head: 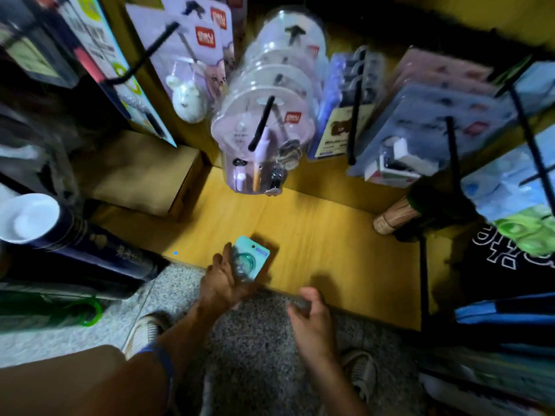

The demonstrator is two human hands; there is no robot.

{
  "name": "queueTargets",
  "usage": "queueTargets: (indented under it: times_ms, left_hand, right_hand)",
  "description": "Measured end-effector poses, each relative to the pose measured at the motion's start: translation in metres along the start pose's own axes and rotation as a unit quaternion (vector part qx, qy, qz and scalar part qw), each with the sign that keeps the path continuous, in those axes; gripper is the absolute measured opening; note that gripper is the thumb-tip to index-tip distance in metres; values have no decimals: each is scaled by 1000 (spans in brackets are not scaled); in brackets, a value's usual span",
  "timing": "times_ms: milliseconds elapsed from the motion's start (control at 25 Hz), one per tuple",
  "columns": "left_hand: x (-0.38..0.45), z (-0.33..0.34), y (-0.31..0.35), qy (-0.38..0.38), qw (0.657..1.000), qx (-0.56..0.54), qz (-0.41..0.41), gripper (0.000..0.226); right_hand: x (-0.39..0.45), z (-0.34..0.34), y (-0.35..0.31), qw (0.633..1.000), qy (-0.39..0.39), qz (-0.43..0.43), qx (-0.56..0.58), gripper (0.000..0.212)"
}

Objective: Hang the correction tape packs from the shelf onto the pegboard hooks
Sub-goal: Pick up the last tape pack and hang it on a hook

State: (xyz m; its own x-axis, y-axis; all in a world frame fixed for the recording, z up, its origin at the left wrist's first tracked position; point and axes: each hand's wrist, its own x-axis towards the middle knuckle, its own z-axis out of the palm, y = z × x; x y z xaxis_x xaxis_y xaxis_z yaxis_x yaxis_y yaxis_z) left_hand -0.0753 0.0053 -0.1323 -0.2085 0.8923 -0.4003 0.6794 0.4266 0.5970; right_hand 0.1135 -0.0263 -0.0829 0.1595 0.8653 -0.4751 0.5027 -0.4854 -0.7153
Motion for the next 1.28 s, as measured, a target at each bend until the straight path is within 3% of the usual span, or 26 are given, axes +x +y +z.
queueTargets:
  times_ms: [120,240,360,480,600,680,800,1080,1280]
  left_hand:
    - [-36,-36,45,24,996,-89,-5,122]
    - [-73,-64,82,59,984,-159,54,113]
    - [-111,-111,109,41,961,-253,107,81]
    - [-144,-165,119,41,975,-167,137,81]
    - [-165,-214,108,130,979,21,153,95]
    - [-179,-245,102,171,977,45,124,90]
    - [-192,-294,99,243,958,73,135,90]
    - [-193,-388,96,328,931,82,137,85]
    - [-196,-414,93,363,917,100,133,83]
  right_hand:
    - [-5,0,-43,995,-31,-15,89,23]
    - [-22,-9,-97,980,-93,-5,177,25]
    - [-50,-30,-144,961,-121,-67,238,25]
    - [-72,-52,-168,954,-139,-131,233,25]
    - [-99,-79,-192,960,-76,-257,87,26]
    - [-125,-92,-220,932,-30,-360,-7,34]
    - [-166,-103,-277,885,-7,-465,-10,31]
    - [-205,-98,-414,839,10,-539,-67,29]
    - [-209,-72,-471,833,9,-548,-72,31]
